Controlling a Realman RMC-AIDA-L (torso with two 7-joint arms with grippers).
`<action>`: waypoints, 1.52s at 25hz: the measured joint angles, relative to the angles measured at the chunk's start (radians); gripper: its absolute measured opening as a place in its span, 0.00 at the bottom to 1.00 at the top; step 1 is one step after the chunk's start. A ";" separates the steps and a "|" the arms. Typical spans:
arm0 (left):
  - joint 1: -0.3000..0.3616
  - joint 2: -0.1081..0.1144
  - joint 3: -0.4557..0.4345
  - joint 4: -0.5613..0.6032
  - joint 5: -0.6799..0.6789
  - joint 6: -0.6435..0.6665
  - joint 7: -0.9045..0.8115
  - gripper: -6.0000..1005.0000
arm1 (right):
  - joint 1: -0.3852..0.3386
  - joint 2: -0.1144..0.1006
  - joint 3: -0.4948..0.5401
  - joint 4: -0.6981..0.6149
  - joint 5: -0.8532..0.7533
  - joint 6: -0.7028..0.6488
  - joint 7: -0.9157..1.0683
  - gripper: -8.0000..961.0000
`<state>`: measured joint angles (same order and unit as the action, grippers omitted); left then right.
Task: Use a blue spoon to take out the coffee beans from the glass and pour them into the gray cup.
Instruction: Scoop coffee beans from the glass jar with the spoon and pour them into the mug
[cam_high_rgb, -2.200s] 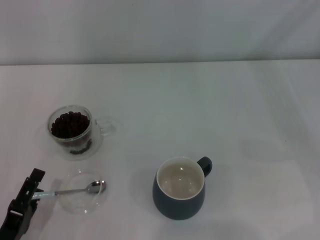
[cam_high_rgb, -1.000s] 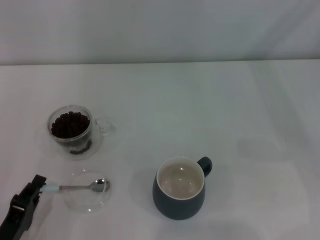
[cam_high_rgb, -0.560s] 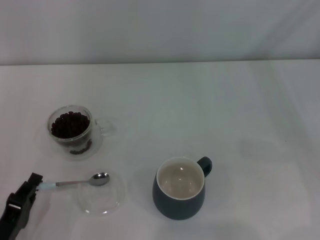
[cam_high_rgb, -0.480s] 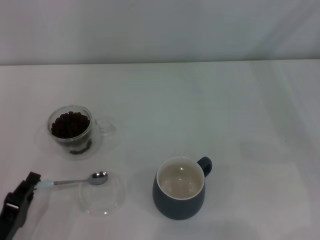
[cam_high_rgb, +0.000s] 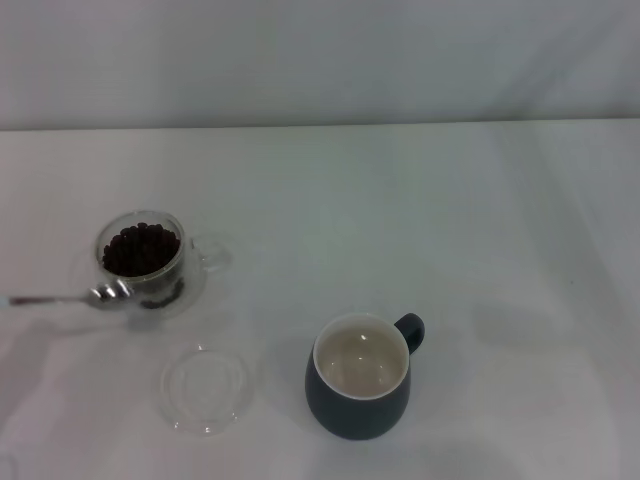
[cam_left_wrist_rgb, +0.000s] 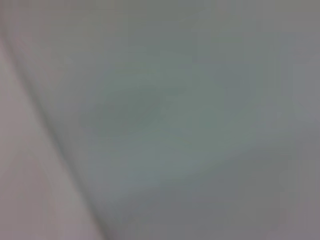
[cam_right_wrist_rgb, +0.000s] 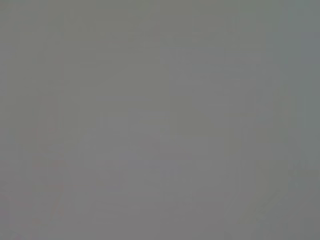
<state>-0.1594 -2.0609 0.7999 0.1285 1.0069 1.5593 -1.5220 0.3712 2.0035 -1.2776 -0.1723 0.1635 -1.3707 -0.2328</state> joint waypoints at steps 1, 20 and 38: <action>0.001 0.008 0.001 0.030 0.003 -0.001 -0.017 0.14 | -0.004 0.003 -0.013 0.008 -0.004 -0.008 0.003 0.63; -0.198 0.239 -0.003 0.378 0.390 -0.239 -0.532 0.14 | -0.021 0.012 -0.429 0.123 -0.010 -0.204 0.233 0.63; -0.372 0.240 0.001 0.574 0.872 -0.272 -0.773 0.14 | -0.088 0.011 -0.649 0.058 -0.010 -0.317 0.319 0.63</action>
<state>-0.5318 -1.8209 0.8011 0.7029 1.8789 1.2877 -2.2950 0.2835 2.0146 -1.9264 -0.1142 0.1534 -1.6879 0.0864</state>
